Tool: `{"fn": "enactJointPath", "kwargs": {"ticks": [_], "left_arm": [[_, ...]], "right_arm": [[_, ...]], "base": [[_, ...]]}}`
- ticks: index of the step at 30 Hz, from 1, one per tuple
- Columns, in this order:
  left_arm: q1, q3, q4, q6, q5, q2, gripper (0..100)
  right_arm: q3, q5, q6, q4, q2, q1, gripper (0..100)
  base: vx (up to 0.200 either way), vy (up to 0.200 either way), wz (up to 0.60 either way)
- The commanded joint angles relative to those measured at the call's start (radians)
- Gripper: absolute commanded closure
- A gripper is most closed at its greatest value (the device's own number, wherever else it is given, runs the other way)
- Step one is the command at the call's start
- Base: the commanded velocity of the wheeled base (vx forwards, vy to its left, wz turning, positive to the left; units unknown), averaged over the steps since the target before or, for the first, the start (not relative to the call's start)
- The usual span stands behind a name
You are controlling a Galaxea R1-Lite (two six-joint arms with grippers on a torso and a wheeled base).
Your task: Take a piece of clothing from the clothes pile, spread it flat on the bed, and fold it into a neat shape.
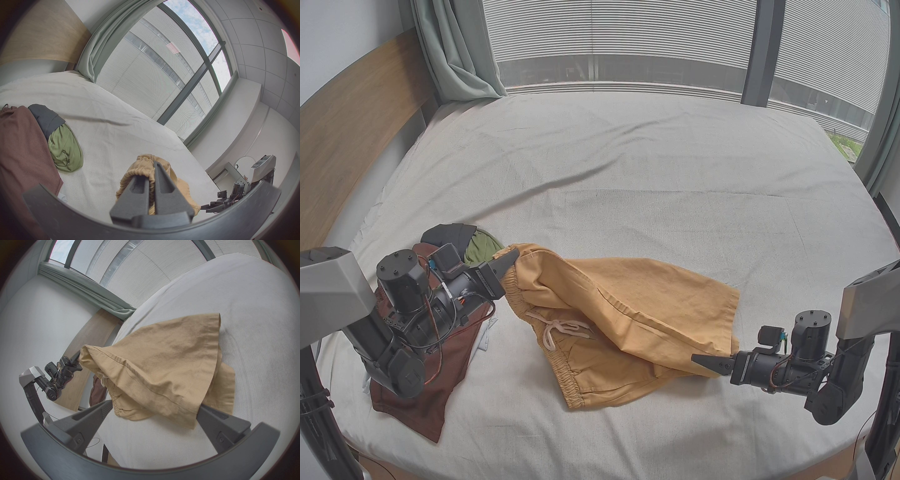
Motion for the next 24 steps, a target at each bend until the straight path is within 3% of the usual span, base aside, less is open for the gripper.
{"fn": "enactJointPath", "kwargs": {"ticks": [1, 6, 19, 20, 24], "left_arm": [[0.000, -0.001, -0.001, 0.000, 0.001, 0.013, 100], [0.000, -0.001, -0.001, 0.000, 0.001, 0.013, 100], [-0.006, -0.001, -0.001, 0.000, 0.001, 0.011, 100], [-0.004, -0.003, -0.001, 0.000, 0.001, 0.011, 100], [-0.003, -0.003, -0.001, -0.002, -0.001, 0.013, 100]], "right_arm": [[0.013, 0.006, -0.001, 0.000, -0.046, 0.001, 0], [0.008, 0.050, -0.001, -0.001, -0.040, -0.001, 0], [-0.096, 0.057, 0.008, -0.003, 0.078, 0.002, 0], [-0.099, 0.057, 0.008, -0.003, 0.080, 0.001, 100], [-0.095, 0.057, 0.008, -0.003, 0.075, -0.007, 100]], "base": [[0.000, 0.000, 0.00], [0.000, 0.000, 0.00], [0.000, 0.000, 0.00], [0.000, 0.000, 0.00], [0.000, 0.000, 0.00]]}}
